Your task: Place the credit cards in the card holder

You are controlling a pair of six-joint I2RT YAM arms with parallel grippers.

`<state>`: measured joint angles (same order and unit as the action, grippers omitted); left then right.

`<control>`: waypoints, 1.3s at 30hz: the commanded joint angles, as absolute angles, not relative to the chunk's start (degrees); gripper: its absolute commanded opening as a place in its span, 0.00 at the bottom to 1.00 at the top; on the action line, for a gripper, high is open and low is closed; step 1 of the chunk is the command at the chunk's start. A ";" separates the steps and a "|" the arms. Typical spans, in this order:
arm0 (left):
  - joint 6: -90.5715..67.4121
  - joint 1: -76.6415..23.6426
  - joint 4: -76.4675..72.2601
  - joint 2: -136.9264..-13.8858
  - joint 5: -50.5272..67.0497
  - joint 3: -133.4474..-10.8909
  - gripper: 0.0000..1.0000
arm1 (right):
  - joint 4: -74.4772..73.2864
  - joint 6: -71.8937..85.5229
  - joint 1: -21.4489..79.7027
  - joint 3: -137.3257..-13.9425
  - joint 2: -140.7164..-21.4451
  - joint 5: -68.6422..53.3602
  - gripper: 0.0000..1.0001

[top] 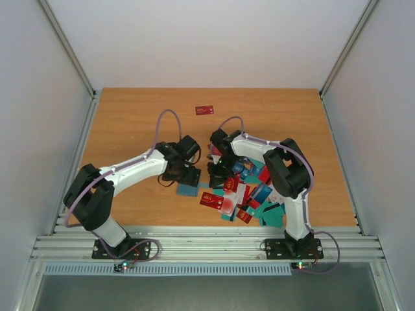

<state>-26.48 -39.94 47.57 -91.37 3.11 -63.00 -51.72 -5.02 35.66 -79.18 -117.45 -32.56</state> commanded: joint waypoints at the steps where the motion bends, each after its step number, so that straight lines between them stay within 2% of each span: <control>1: -25.55 -43.91 49.98 -93.52 -6.55 -64.11 0.93 | -47.31 -3.03 34.71 -77.35 -115.87 -35.82 0.01; 5: -25.40 -47.65 49.83 -94.30 -11.89 -63.53 0.98 | -46.51 -2.42 34.61 -76.79 -115.50 -37.41 0.01; 15: -27.37 -51.11 49.64 -98.66 -20.13 -63.93 0.99 | -46.32 -2.46 34.54 -75.73 -114.89 -37.79 0.01; 26: -28.12 -51.53 47.20 -102.27 -22.09 -62.78 0.99 | -46.91 -2.52 34.49 -75.24 -114.56 -36.94 0.01; 39: -28.41 -51.50 48.34 -100.36 -25.66 -62.83 0.98 | -48.24 -2.60 34.53 -75.80 -115.37 -36.21 0.01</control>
<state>-27.03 -51.22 48.27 -101.51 -21.02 -63.11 -46.54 -2.92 34.65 -75.79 -116.51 -37.32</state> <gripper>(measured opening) 0.988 0.014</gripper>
